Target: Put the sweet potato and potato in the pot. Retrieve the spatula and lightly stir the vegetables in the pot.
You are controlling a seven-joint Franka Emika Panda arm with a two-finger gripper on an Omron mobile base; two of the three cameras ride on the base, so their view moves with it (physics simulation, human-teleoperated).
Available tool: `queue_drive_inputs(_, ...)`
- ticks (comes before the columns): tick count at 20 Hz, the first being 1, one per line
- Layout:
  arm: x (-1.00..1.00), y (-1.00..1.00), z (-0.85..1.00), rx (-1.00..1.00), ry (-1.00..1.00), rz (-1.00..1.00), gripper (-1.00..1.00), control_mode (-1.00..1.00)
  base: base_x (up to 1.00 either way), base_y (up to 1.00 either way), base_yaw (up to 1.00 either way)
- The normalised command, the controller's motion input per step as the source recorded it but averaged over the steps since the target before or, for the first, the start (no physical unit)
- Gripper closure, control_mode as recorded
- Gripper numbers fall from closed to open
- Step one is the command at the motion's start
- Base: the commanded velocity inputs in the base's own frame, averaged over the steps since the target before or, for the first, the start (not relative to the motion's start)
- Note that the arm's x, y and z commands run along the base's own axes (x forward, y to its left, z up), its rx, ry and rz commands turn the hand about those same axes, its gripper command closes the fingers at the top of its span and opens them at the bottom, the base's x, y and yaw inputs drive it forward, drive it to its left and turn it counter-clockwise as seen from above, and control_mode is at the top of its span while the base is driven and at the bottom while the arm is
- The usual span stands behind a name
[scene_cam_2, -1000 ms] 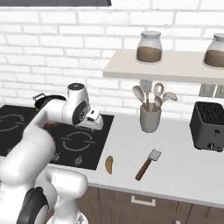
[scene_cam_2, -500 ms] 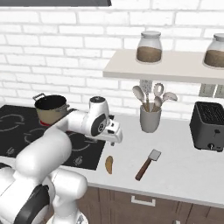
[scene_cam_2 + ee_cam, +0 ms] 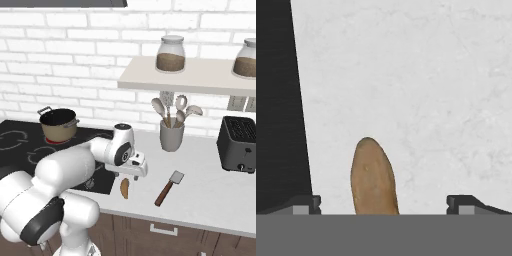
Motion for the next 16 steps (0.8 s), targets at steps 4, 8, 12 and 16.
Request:
queue_drive_inputs(4,-0.23,0.0,-0.37,0.0,0.01,0.0,-1.0,-1.0,0.0,0.0,0.0)
queue_drive_inputs(8,-0.2,0.0,-0.27,0.0,0.0,0.0,-1.0,-1.0,0.0,0.0,0.0)
queue_drive_inputs(12,-0.09,0.0,-0.29,0.0,0.02,0.0,-1.0,-1.0,0.0,0.0,0.0)
queue_drive_inputs(16,0.04,-0.03,-0.3,0.0,0.02,0.0,-1.0,-1.0,0.0,0.0,0.0)
